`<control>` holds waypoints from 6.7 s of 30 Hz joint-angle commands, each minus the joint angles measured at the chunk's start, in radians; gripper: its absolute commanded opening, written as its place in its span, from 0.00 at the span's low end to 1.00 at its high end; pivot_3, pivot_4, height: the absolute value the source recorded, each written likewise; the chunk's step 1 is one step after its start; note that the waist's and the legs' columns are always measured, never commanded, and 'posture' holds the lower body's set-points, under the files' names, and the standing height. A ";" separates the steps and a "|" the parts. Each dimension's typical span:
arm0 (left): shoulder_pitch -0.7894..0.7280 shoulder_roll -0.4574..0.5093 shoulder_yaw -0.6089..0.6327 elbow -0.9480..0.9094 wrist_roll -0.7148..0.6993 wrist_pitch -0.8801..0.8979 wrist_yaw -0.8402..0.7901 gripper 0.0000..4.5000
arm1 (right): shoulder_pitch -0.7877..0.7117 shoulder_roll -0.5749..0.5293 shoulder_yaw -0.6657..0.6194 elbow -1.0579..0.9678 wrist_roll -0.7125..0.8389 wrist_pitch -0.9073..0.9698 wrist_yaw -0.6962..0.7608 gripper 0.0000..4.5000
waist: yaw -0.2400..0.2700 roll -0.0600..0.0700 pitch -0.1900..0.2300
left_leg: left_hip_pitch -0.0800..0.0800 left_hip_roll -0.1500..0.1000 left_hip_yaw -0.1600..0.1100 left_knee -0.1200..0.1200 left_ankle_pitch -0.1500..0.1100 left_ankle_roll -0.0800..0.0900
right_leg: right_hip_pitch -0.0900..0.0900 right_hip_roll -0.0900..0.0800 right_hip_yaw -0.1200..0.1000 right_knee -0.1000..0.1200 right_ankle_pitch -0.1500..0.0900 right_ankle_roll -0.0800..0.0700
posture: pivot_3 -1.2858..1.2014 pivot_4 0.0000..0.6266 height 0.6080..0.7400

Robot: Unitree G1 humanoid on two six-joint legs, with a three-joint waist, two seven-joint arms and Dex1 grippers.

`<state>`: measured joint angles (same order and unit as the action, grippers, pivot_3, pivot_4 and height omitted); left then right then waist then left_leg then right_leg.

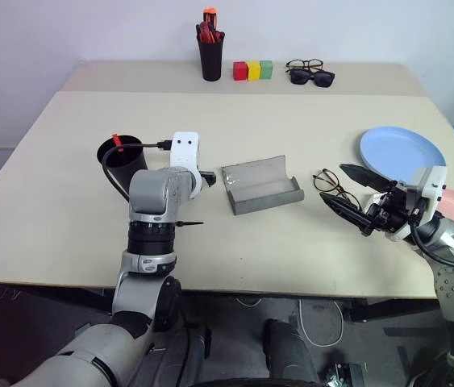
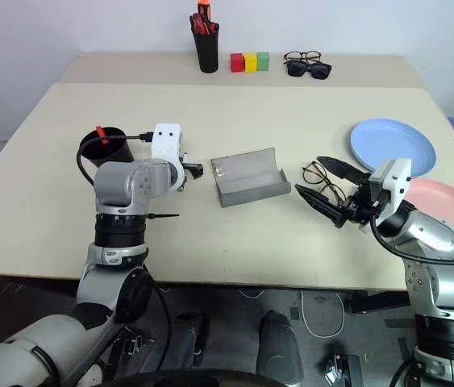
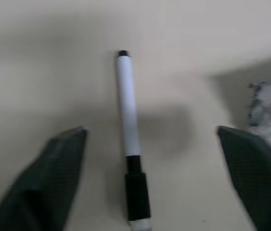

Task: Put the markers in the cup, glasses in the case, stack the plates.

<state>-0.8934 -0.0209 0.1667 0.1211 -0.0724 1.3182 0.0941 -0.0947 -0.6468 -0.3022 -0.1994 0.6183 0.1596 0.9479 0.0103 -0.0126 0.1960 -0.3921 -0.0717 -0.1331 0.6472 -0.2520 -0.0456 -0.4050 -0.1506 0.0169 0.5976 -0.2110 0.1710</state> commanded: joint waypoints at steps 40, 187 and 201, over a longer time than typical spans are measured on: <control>-0.013 0.042 -0.110 -0.080 -0.056 -0.004 -0.098 0.12 | 0.026 0.018 -0.039 -0.038 0.040 -0.006 -0.006 0.81 | -0.001 0.000 0.000 | 0.001 0.000 0.000 0.000 0.000 -0.001 | 0.001 0.000 0.000 0.000 0.001 0.001 | 0.52 0.24 0.99; -0.065 0.340 -0.676 0.296 0.144 -0.953 -1.517 0.16 | 0.521 0.046 -0.282 -0.262 0.029 -0.005 -0.095 0.81 | 0.001 -0.001 0.001 | -0.001 0.001 0.003 -0.001 -0.001 0.002 | 0.000 0.000 0.002 -0.002 0.001 0.001 | 0.52 0.24 0.99; -0.034 0.282 -0.705 0.061 0.130 -0.663 -1.418 0.16 | 0.476 0.015 -0.254 -0.237 0.006 0.067 -0.116 0.81 | -0.001 0.000 0.000 | 0.000 0.001 0.002 0.001 -0.001 0.002 | 0.000 0.000 0.002 -0.001 0.001 0.001 | 0.52 0.24 0.99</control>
<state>-0.9106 0.2644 -0.5396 0.2202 0.0740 0.6453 -1.3368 0.3915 -0.6102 -0.5564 -0.4275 0.6206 0.2208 0.8316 0.0093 -0.0129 0.1965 -0.3924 -0.0710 -0.1308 0.6478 -0.2531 -0.0432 -0.4050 -0.1509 0.0190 0.5966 -0.2101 0.1722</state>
